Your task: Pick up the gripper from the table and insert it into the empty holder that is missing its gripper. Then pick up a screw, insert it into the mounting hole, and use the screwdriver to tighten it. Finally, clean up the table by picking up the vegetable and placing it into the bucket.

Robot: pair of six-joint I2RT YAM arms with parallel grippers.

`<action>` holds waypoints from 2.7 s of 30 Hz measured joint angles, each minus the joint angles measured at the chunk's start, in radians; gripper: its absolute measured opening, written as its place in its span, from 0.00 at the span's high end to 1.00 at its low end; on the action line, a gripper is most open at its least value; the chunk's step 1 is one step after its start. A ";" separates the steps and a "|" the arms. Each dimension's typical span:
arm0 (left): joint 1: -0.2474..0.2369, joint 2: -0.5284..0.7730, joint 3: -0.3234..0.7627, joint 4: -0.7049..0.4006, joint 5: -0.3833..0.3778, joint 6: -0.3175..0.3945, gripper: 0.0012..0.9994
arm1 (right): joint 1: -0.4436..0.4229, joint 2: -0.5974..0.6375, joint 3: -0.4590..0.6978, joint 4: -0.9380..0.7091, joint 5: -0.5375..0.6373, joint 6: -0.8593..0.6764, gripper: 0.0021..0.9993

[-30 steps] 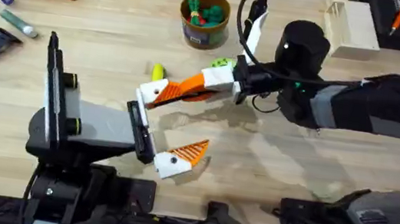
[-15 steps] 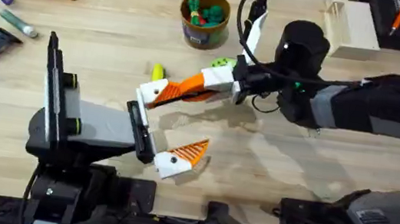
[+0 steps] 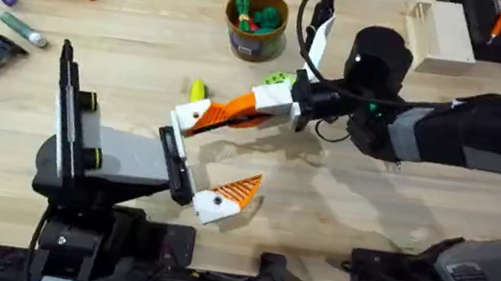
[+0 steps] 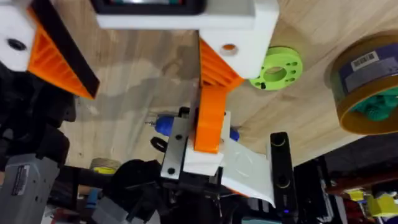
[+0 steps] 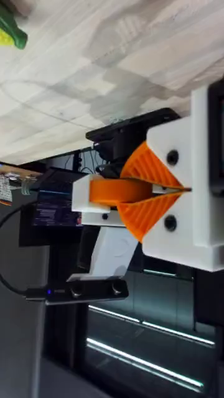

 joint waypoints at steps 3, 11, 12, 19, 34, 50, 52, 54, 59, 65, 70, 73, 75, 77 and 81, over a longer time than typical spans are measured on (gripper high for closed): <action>0.000 0.000 0.000 0.000 0.000 0.000 0.01 | 0.000 0.000 -0.004 0.009 0.003 0.003 0.99; 0.000 0.000 0.000 0.000 0.001 0.000 0.01 | 0.000 0.000 -0.009 0.015 0.007 0.004 0.99; 0.000 0.000 0.000 0.000 0.001 0.000 0.01 | 0.000 0.000 -0.011 0.015 0.008 0.006 0.99; 0.000 0.000 0.000 -0.002 0.005 -0.007 0.01 | 0.000 0.000 -0.020 0.022 0.011 0.017 0.99; 0.000 0.000 0.000 -0.002 0.005 -0.011 0.01 | 0.000 0.000 -0.020 0.022 0.015 0.024 0.99; 0.000 0.000 0.000 -0.001 0.001 -0.015 0.01 | 0.003 0.000 -0.020 0.023 0.026 0.052 0.99; 0.000 0.000 0.000 -0.001 0.001 -0.015 0.01 | 0.003 0.000 -0.020 0.023 0.027 0.055 0.99; 0.000 0.000 0.000 -0.001 0.000 -0.015 0.01 | 0.003 0.000 -0.021 0.023 0.028 0.055 0.99; 0.000 0.000 0.000 -0.001 0.000 -0.015 0.01 | 0.003 0.000 -0.021 0.023 0.029 0.055 0.99; 0.000 0.000 0.000 -0.001 -0.001 -0.016 0.01 | 0.004 0.000 -0.021 0.023 0.032 0.055 0.99; 0.000 0.000 0.000 -0.001 -0.002 -0.018 0.01 | 0.004 0.000 -0.021 0.023 0.032 0.055 0.99; 0.000 0.000 0.000 -0.001 -0.002 -0.018 0.01 | 0.004 0.000 -0.021 0.023 0.032 0.055 0.99; 0.000 0.000 0.000 -0.001 -0.002 -0.018 0.01 | 0.004 0.000 -0.021 0.023 0.032 0.055 0.99; 0.000 0.000 0.000 -0.001 -0.002 -0.018 0.01 | 0.004 0.000 -0.021 0.023 0.032 0.055 0.99; 0.000 0.000 0.000 -0.001 -0.002 -0.018 0.01 | 0.004 0.000 -0.021 0.023 0.033 0.055 0.99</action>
